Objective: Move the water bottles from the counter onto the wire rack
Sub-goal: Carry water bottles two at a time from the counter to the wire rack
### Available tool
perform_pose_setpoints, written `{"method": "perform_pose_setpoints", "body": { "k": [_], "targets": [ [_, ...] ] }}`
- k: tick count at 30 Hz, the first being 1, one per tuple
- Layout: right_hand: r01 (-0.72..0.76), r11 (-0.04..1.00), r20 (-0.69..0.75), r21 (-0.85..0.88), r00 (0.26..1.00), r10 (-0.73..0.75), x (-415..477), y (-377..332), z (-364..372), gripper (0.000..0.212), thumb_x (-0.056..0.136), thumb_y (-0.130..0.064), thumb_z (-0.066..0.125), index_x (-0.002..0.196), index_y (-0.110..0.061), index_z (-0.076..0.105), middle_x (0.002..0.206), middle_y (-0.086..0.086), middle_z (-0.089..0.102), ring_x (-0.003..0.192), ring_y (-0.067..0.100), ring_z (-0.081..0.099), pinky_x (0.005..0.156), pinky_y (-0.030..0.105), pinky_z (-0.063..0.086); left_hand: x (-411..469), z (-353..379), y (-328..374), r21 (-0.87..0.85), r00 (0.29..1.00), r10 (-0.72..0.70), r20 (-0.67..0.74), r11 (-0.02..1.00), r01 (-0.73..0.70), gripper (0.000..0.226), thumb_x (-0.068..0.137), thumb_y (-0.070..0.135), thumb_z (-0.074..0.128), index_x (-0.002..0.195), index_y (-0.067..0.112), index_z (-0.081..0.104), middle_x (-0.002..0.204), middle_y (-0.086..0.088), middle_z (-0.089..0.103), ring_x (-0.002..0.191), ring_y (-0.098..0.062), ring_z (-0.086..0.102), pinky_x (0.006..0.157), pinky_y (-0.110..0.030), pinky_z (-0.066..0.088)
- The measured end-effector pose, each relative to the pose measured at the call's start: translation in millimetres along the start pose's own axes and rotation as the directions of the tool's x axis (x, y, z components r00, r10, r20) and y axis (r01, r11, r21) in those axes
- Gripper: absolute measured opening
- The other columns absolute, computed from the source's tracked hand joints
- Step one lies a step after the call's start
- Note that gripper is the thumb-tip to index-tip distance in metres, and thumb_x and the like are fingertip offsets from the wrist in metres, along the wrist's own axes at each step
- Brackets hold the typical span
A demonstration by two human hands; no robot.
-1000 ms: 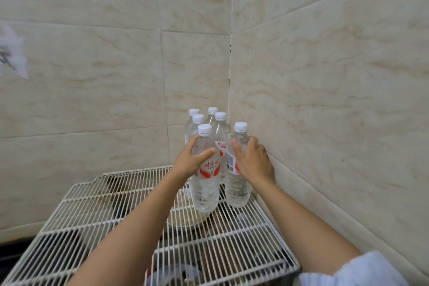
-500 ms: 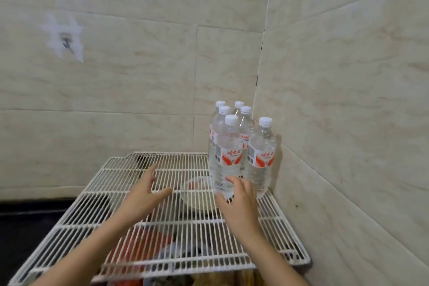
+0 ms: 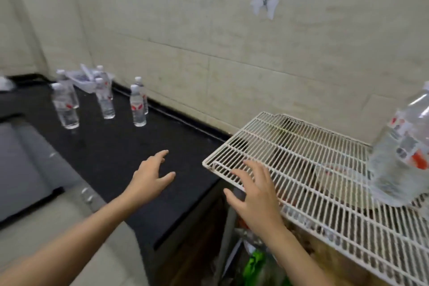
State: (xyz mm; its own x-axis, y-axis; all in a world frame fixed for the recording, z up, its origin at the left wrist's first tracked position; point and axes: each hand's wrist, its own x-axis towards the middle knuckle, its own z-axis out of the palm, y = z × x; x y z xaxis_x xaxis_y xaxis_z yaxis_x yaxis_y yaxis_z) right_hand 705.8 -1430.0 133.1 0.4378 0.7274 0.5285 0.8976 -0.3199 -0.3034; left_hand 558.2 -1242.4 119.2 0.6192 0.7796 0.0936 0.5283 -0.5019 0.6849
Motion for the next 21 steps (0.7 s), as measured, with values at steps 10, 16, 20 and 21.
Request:
{"method": "perform_pose_setpoints", "body": {
  "k": [10,16,20,21],
  "targets": [
    [-0.050,0.975,0.149,0.216,0.989,0.018,8.1,-69.5,38.7,0.045,0.084,-0.025,0.062,0.127,-0.019,0.050,0.135,-0.001,0.041,0.129,0.009,0.032,0.108,0.018,0.021,15.1,-55.4,-71.6,-0.085,0.998,-0.015,-0.054,0.996,0.010,0.061,0.084,0.027,0.059,0.138,0.021,0.032,0.135,-0.012,0.046,0.127,-0.029,0.041,0.105,-0.046,0.035],
    [-0.123,0.960,0.201,0.253,0.977,0.073,44.1,-151.1,93.0,0.046,0.085,-0.029,0.060,0.128,-0.023,0.046,0.137,-0.002,0.038,0.131,0.011,0.031,0.098,0.012,0.019,32.4,-126.9,-122.5,-0.100,0.994,0.060,-0.088,0.993,-0.069,0.061,0.084,0.027,0.059,0.138,0.021,0.031,0.135,-0.011,0.046,0.127,-0.027,0.040,0.105,-0.045,0.034],
    [-0.098,0.942,0.282,0.321,0.959,0.004,67.2,-226.0,151.2,0.047,0.084,-0.032,0.061,0.128,-0.023,0.046,0.134,-0.003,0.039,0.129,0.011,0.033,0.093,0.012,0.022,22.9,-186.6,-187.0,-0.146,0.982,-0.002,-0.187,0.989,-0.026,0.059,0.084,0.024,0.059,0.137,0.019,0.034,0.134,-0.012,0.047,0.125,-0.026,0.041,0.104,-0.041,0.034],
    [-0.098,0.934,0.298,0.344,0.955,-0.009,72.6,-244.4,164.9,0.047,0.083,-0.032,0.062,0.127,-0.022,0.047,0.132,-0.003,0.041,0.127,0.011,0.035,0.092,0.011,0.023,16.1,-201.5,-204.5,-0.171,0.976,-0.032,-0.216,0.985,-0.005,0.058,0.084,0.023,0.059,0.137,0.018,0.035,0.133,-0.012,0.047,0.124,-0.026,0.042,0.103,-0.039,0.034]
  ]
}}
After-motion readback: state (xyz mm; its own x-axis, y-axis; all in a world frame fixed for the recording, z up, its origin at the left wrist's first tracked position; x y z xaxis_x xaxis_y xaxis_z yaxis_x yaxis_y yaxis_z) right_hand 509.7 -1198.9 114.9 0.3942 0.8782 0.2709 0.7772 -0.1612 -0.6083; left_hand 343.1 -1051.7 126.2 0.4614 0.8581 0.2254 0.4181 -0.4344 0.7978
